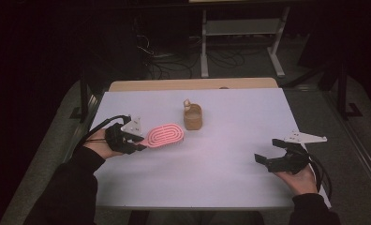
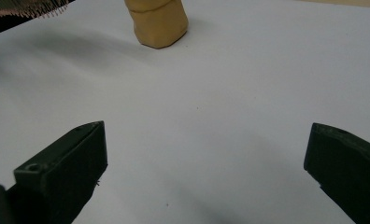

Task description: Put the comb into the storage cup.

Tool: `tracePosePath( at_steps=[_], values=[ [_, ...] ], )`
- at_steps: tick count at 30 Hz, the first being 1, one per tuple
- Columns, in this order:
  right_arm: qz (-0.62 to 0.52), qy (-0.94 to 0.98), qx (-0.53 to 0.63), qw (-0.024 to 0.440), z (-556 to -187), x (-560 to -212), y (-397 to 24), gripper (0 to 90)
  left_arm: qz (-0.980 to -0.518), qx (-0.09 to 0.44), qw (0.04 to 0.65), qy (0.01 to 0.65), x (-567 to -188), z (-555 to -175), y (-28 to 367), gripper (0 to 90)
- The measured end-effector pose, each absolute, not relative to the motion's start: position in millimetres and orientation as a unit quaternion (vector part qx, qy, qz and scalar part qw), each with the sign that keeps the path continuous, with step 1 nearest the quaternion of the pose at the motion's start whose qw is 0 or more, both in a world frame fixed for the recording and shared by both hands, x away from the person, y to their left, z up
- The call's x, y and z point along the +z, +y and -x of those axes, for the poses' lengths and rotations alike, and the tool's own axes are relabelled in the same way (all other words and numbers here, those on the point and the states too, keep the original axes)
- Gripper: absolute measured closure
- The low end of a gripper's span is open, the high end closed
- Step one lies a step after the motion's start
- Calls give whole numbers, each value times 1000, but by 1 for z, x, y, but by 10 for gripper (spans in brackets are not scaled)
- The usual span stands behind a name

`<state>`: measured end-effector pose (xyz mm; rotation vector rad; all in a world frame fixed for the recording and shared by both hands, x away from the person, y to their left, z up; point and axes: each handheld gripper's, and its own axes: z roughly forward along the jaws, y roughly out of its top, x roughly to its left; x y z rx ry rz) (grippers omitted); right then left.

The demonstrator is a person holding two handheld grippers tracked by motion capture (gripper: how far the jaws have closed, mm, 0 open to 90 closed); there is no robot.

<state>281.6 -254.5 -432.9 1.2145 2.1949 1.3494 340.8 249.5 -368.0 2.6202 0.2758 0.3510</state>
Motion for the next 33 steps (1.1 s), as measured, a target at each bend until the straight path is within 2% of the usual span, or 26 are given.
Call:
tracePosePath(
  at_steps=[23,33],
  values=[
    [-408,756,490,149,-284,-406,-249,0,-955,156,244,68,-334,-345,221,700],
    [-394,766,489,137,-290,-388,-241,0,-953,169,244,66,-330,-345,215,700]
  ],
)
